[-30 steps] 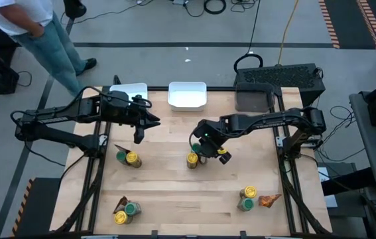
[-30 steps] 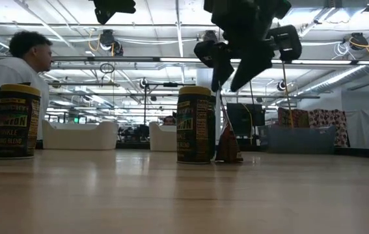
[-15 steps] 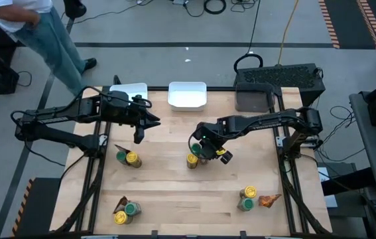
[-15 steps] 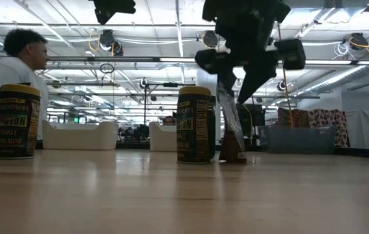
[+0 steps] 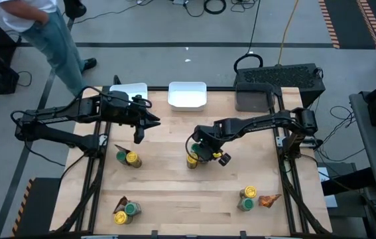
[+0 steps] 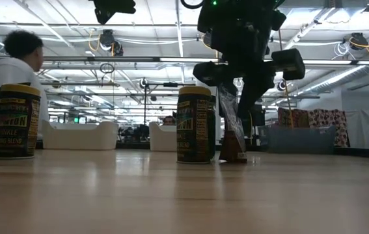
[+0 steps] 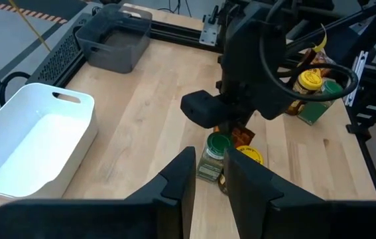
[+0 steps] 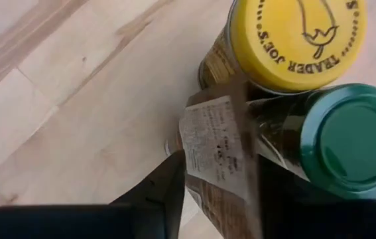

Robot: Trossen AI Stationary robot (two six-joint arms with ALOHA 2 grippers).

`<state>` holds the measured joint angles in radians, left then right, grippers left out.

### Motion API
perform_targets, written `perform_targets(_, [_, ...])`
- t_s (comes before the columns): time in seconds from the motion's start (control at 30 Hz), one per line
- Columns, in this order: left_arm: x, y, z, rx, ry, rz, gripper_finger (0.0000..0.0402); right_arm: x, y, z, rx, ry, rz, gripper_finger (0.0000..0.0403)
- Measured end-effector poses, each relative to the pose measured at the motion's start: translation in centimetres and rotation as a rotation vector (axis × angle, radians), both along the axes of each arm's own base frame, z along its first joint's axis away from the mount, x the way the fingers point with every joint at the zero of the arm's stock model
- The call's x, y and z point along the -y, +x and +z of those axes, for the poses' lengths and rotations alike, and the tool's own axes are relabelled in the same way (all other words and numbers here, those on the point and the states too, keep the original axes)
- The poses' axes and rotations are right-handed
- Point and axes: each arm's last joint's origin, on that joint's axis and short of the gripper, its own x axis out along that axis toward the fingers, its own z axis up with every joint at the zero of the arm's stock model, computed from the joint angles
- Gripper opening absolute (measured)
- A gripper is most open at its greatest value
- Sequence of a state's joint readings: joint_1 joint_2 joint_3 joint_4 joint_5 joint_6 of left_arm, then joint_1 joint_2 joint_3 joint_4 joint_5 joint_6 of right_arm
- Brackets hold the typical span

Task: Sort spices by type
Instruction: Put the top right orange seasoning bag into the black bin

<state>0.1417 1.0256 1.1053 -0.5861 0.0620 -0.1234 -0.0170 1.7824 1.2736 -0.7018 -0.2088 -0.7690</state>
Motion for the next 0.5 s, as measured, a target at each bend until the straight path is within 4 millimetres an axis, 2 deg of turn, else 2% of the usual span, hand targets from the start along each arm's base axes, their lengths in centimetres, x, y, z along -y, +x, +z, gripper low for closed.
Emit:
perform_targets(0.3, [0.0, 0.0, 0.0, 0.0, 0.0, 0.0, 0.0084, -0.09, -0.06, -0.06, -0.026, 0.058, -0.061, 0.0009])
perform_targets(0.5, [0.0, 0.0, 0.0, 0.0, 0.0, 0.0, 0.0084, -0.04, -0.26, 0.07, -0.064, 0.101, -0.177, 0.0002])
